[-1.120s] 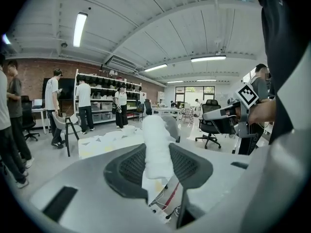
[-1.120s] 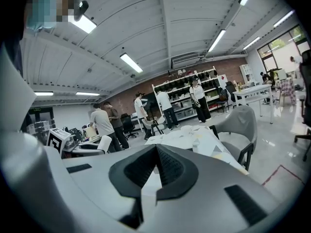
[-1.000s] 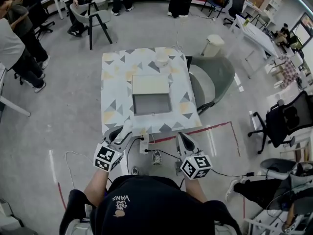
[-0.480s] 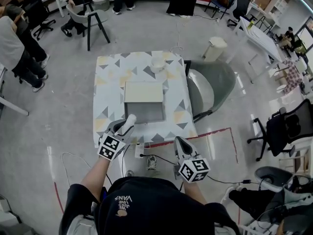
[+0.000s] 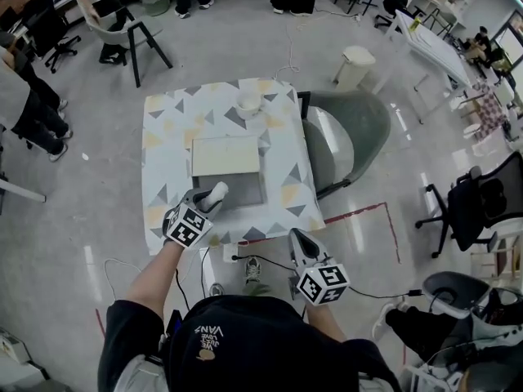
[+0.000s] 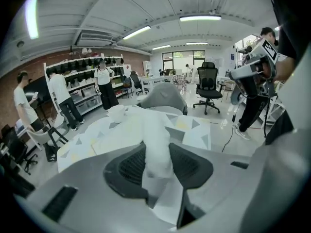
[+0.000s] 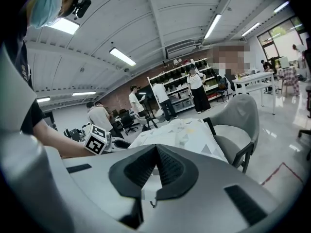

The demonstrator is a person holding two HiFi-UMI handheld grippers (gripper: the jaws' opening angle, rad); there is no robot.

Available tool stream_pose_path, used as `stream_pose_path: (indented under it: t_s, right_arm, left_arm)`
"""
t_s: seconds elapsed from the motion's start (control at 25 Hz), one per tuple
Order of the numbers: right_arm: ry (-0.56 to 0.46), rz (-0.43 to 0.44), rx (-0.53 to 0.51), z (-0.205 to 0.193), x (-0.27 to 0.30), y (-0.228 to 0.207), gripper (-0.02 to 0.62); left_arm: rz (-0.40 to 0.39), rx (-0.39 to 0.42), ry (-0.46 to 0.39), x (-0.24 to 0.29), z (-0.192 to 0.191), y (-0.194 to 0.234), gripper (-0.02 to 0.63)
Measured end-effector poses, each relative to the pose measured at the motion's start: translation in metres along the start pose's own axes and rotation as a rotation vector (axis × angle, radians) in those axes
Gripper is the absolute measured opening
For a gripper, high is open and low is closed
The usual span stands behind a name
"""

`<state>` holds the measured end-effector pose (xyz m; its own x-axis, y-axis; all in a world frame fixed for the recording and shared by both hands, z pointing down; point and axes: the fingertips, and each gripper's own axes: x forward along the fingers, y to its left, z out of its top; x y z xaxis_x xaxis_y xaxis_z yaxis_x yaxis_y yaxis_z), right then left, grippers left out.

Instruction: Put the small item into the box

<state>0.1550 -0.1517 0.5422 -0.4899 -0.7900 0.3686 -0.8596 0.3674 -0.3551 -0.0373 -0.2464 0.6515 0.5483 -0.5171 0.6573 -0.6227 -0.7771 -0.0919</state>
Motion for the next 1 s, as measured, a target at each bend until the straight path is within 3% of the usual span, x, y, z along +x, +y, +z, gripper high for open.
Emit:
stream_pose_path:
  t_s: [0.68,1.0]
  right_arm:
    - [0.037,-0.054,0.058,-0.003,0.011,-0.065,0.0]
    - [0.048,-0.083,0.079,-0.005,0.014,-0.09,0.0]
  left_arm:
    - [-0.105,0.15,0.322,0.089,-0.027,0.007,0.149]
    - [-0.139,0.179,0.417,0.118,-0.036,0.006,0.149]
